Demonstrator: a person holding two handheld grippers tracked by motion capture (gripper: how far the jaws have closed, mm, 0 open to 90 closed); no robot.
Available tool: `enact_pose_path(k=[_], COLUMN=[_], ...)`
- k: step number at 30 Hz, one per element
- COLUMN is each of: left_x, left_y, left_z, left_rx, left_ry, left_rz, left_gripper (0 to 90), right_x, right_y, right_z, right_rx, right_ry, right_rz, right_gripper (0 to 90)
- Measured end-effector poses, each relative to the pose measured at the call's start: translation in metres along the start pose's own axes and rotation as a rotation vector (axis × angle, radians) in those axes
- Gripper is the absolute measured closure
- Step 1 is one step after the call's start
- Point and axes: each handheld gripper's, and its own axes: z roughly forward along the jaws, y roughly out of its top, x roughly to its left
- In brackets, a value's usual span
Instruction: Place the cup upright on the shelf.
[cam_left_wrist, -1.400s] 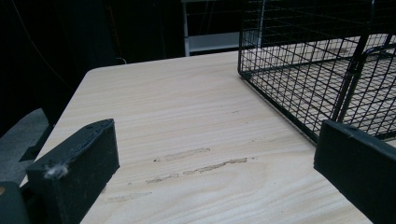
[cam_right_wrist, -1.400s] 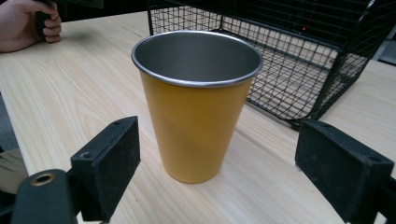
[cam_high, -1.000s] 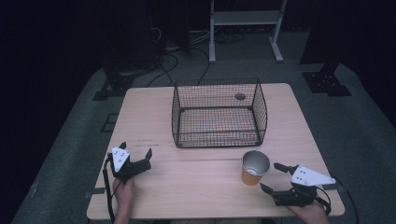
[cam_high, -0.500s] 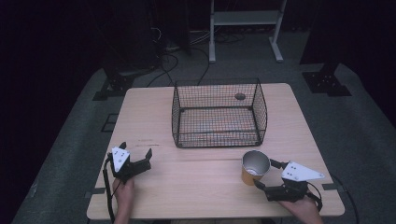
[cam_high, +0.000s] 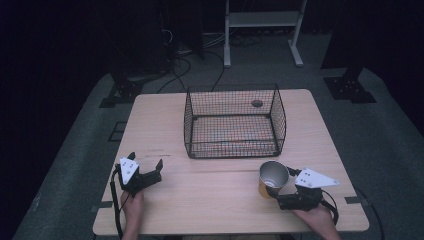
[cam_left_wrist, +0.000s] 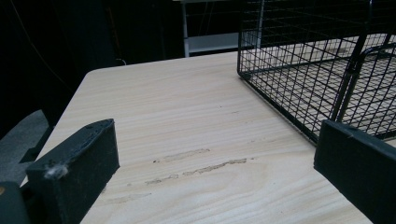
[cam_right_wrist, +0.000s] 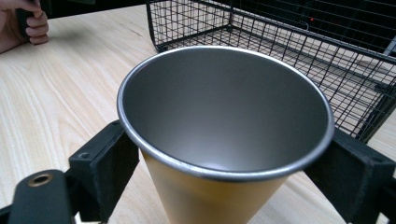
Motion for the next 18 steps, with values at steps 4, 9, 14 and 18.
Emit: enact_pose_path(k=[4,9,14,18], left_x=[0.000,0.000,0.000,0.000], left_y=[0.000,0.000,0.000,0.000], left_z=[0.000,0.000,0.000,0.000], left_rx=[-0.001,-0.001,-0.001,-0.001], left_ry=[0.000,0.000,0.000,-0.001], left_rz=[0.001,0.002,0.002,0.002], left_gripper=[0.0,0.0,0.0,0.0], right_x=[-0.001,-0.001,-0.001,0.000], right_y=[0.001,0.002,0.002,0.002], right_z=[0.003,0.008,0.011,0.014], right_rx=[-0.005,-0.009,-0.013,-0.014], right_ry=[0.001,-0.009,-0.025,-0.049], right_rz=[0.007,0.014,0.014,0.017], right_gripper=[11.8,11.5,11.6,11.6])
